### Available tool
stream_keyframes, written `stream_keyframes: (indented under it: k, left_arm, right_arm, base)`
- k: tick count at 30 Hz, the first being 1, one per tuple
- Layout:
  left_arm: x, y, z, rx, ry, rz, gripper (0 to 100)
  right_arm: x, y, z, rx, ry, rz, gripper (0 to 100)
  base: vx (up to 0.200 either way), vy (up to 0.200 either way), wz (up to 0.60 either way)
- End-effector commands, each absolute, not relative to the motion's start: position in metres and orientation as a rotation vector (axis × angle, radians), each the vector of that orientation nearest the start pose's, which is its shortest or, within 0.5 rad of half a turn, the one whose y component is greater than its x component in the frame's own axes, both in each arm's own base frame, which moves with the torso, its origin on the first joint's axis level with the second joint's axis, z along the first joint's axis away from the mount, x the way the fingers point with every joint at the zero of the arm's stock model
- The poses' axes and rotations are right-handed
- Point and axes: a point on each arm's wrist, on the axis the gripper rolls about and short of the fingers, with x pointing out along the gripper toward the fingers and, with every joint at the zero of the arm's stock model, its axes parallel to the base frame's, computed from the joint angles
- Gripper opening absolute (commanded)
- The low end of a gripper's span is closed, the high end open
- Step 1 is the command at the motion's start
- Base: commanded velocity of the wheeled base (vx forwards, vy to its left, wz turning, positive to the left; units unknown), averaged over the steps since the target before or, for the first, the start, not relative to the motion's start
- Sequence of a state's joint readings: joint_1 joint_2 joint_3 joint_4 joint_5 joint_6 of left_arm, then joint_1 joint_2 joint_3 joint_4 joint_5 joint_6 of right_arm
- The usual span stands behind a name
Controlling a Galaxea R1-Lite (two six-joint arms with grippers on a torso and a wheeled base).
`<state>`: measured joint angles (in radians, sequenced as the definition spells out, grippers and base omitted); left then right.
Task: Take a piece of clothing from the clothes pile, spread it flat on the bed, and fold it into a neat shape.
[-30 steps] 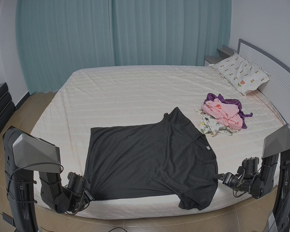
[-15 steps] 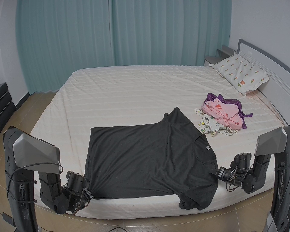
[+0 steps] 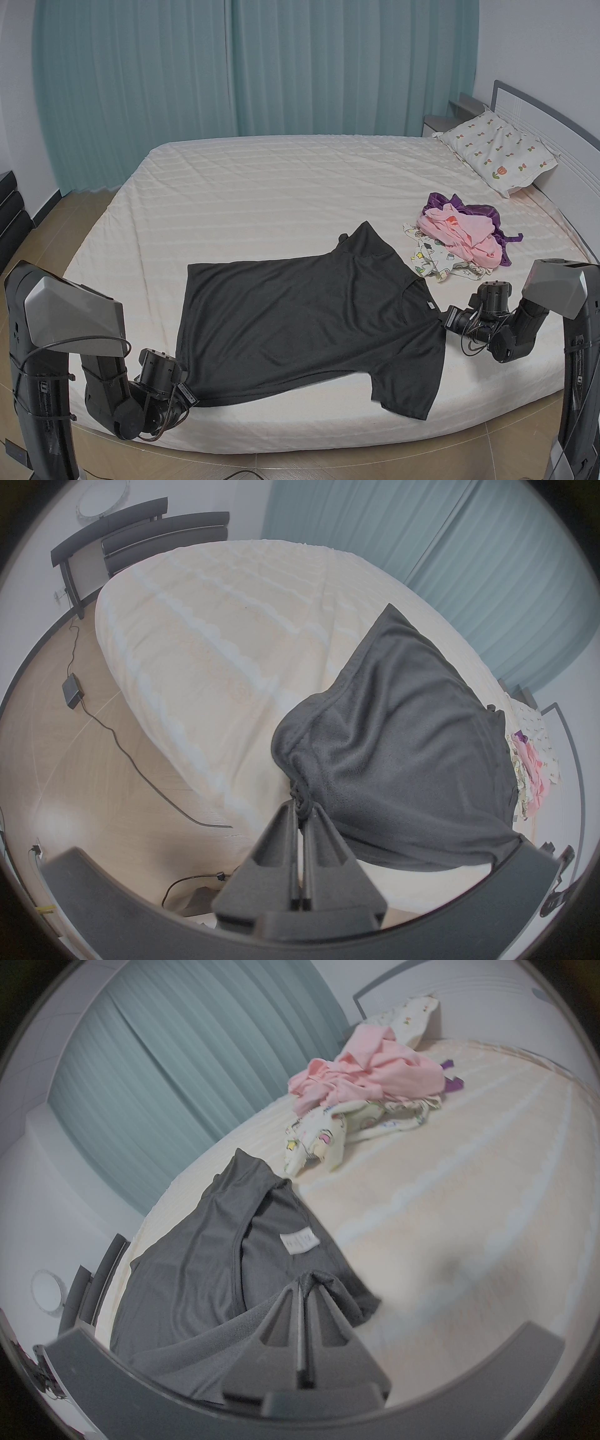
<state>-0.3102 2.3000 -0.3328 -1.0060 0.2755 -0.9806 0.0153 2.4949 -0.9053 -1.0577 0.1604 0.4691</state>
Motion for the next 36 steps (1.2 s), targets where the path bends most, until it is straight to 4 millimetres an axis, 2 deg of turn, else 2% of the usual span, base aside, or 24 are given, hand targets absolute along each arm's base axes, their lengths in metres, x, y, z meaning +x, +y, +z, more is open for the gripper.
stream_keyframes:
  k: [1,4,5,9,14,17,20,21,23,24,25,28,31,36]
  left_arm:
    - [0.255,-0.077,-0.049,-0.641,0.824,0.398,0]
    - [0.256,-0.077,-0.049,-0.643,0.82,0.394,0]
    - [0.257,-0.078,-0.049,-0.644,0.818,0.393,0]
    - [0.259,-0.078,-0.049,-0.647,0.814,0.391,0]
    - [0.259,-0.078,-0.049,-0.649,0.813,0.393,0]
    - [0.258,-0.078,-0.049,-0.649,0.815,0.393,0]
    - [0.258,-0.078,-0.049,-0.649,0.817,0.393,0]
    - [0.258,-0.077,-0.049,-0.649,0.817,0.393,0]
    - [0.257,-0.077,-0.049,-0.649,0.822,0.392,0]
    - [0.257,-0.077,-0.049,-0.65,0.823,0.391,0]
    - [0.256,-0.077,-0.049,-0.652,0.828,0.385,0]
    - [0.255,-0.076,-0.048,-0.663,0.839,0.374,0]
    - [0.252,-0.075,-0.048,-0.666,0.855,0.369,0]
    - [0.25,-0.075,-0.047,-0.687,0.823,0.341,0]
  right_arm:
    - [0.418,0.007,-0.059,0.462,0.532,0.06,0]
    - [0.428,0.012,-0.063,0.453,0.517,0.082,0]
    - [0.428,0.013,-0.065,0.452,0.522,0.084,100]
    - [0.424,0.014,-0.066,0.454,0.544,0.08,100]
    - [0.412,-0.007,-0.053,0.465,0.557,0.014,100]
    - [0.396,-0.018,-0.037,0.508,0.557,-0.017,100]
    - [0.372,-0.017,-0.023,0.588,0.582,-0.036,100]
    - [0.372,-0.017,-0.023,0.588,0.582,-0.036,100]
    - [0.344,-0.007,-0.019,0.631,0.65,-0.011,100]
    - [0.34,-0.005,-0.019,0.633,0.662,-0.006,100]
    - [0.325,0.007,-0.019,0.633,0.697,0.017,100]
    - [0.299,0.026,-0.03,0.61,0.784,0.053,100]
    - [0.282,0.043,-0.04,0.582,0.835,0.091,100]
    - [0.264,0.06,-0.052,0.546,0.88,0.142,100]
  base:
    - [0.0,0.0,0.0]
    - [0.0,0.0,0.0]
    - [0.0,0.0,0.0]
    - [0.0,0.0,0.0]
    - [0.0,0.0,0.0]
    - [0.0,0.0,0.0]
    - [0.0,0.0,0.0]
    - [0.0,0.0,0.0]
    - [0.0,0.0,0.0]
    - [0.0,0.0,0.0]
    - [0.0,0.0,0.0]
    - [0.0,0.0,0.0]
    - [0.0,0.0,0.0]
    - [0.0,0.0,0.0]
